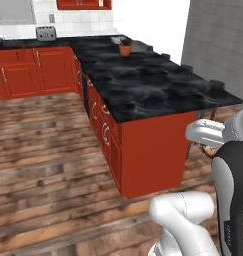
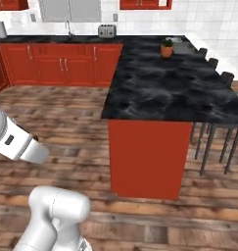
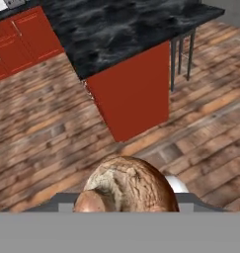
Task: Place the cold items (potato and mushroom) from the fridge in one tupperware on the dining counter. Place the warm items (hot dog and kebab skewer) in the stove area in another tupperware.
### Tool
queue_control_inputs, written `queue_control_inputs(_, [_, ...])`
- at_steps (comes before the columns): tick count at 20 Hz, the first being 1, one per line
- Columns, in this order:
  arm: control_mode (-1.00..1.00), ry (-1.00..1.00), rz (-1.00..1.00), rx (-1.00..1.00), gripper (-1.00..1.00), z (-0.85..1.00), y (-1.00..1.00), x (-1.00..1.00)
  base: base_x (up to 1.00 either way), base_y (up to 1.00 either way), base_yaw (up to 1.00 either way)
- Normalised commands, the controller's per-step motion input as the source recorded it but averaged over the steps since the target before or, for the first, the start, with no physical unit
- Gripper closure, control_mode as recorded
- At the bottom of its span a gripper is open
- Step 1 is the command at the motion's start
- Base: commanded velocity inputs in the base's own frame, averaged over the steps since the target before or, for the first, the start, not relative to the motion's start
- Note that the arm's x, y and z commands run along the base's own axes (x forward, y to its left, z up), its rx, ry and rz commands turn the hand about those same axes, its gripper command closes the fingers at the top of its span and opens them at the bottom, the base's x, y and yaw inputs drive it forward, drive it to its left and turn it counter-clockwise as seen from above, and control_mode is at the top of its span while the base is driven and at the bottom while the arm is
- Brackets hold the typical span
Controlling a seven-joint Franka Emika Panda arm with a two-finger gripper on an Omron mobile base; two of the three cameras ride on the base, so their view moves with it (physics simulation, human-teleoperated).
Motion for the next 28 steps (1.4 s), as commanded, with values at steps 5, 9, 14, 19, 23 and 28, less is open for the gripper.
queue_control_inputs(5, [1.00,0.00,0.00,0.00,1.00,0.00,0.00,0.00,0.65,-1.00,0.00])
queue_control_inputs(9, [1.00,0.00,0.00,0.00,1.00,0.00,0.00,0.00,0.64,-1.00,0.00])
queue_control_inputs(14, [1.00,0.00,0.00,0.00,1.00,0.00,0.00,0.00,0.63,-1.00,0.00])
queue_control_inputs(19, [1.00,0.00,0.00,0.00,1.00,0.00,0.00,0.00,0.63,-1.00,0.00])
queue_control_inputs(23, [1.00,0.00,0.00,0.00,1.00,0.00,0.00,0.00,0.65,-1.00,0.00])
queue_control_inputs(28, [1.00,0.00,0.00,0.00,1.00,0.00,0.00,0.00,0.64,-1.00,0.00])
